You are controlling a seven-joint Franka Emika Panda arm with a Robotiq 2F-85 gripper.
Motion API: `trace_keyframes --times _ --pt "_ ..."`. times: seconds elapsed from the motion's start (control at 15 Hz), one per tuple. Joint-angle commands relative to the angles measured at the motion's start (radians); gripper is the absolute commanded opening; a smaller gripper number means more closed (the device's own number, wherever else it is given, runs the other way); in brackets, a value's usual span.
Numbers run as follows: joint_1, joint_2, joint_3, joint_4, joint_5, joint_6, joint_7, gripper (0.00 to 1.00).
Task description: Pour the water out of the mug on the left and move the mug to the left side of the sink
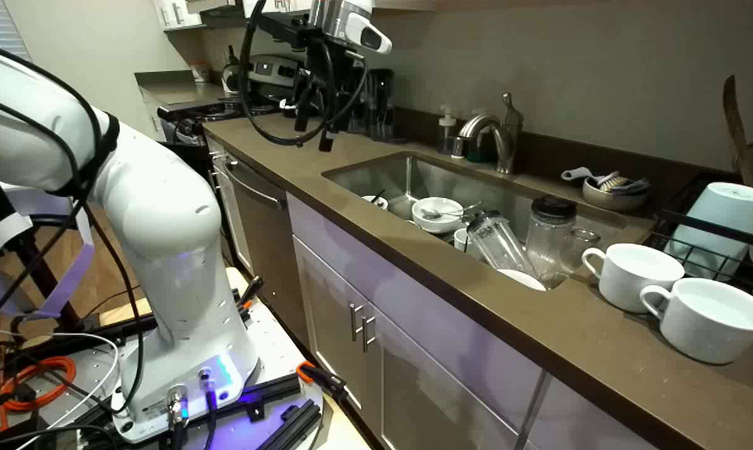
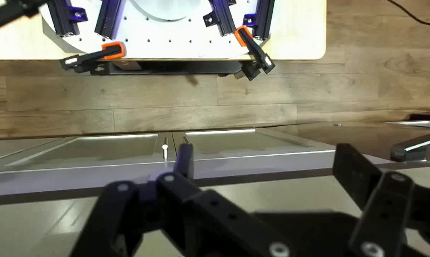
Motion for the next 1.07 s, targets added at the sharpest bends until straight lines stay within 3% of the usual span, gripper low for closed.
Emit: trace_keyframes --times 0.0,0.73,1.0 --pt "-0.019 0.001 0.014 0.002 0.007 -0.003 -0.010 1.00" --pt "-0.019 0.001 0.014 0.002 0.007 -0.003 -0.010 1.00" --pt "-0.063 0.029 -0.009 0.000 -0.013 0.038 0.002 1.00"
